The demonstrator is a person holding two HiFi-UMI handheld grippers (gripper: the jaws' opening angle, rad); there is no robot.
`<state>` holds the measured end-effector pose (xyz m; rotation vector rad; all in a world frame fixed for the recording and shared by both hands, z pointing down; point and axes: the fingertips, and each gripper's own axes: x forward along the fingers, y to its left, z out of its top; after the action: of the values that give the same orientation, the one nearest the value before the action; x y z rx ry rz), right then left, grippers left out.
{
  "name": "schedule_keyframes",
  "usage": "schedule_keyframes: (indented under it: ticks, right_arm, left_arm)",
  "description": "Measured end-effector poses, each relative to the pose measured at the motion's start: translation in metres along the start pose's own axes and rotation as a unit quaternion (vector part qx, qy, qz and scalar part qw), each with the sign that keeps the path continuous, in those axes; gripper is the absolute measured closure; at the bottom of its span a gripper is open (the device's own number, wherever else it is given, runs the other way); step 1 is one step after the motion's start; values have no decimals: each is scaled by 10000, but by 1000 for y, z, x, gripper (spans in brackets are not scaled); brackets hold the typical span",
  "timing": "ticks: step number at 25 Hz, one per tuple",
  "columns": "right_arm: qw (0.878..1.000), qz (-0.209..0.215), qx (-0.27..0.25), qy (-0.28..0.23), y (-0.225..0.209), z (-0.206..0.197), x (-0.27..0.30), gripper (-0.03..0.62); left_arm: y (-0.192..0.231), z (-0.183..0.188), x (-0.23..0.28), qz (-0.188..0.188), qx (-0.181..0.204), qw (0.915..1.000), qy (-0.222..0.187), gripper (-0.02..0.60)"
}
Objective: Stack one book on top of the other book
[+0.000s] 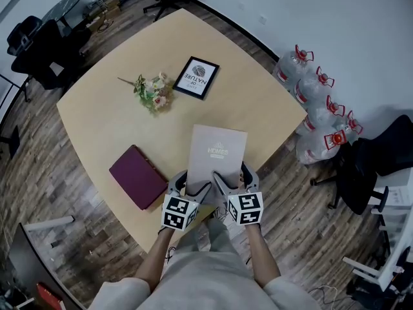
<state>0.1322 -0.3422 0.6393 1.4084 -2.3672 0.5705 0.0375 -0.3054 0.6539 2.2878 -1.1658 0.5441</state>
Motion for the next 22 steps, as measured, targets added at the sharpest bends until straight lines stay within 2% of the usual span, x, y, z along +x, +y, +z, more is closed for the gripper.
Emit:
schedule_keyframes:
  ticks: [9,15,22]
  right_arm:
    - [9992,290,-230,-141,18,22,8,194]
    - [9969,672,-404,-112,46,30,21,194]
    - [9908,1194,-635,-59,92,36,42,194]
  left_arm:
    - [13,13,-18,332,-68,9991,-270,239]
    - [31,10,-41,704,-269,9964,-382,239]
    - [61,2,-74,1207,-555,9896,-544,239]
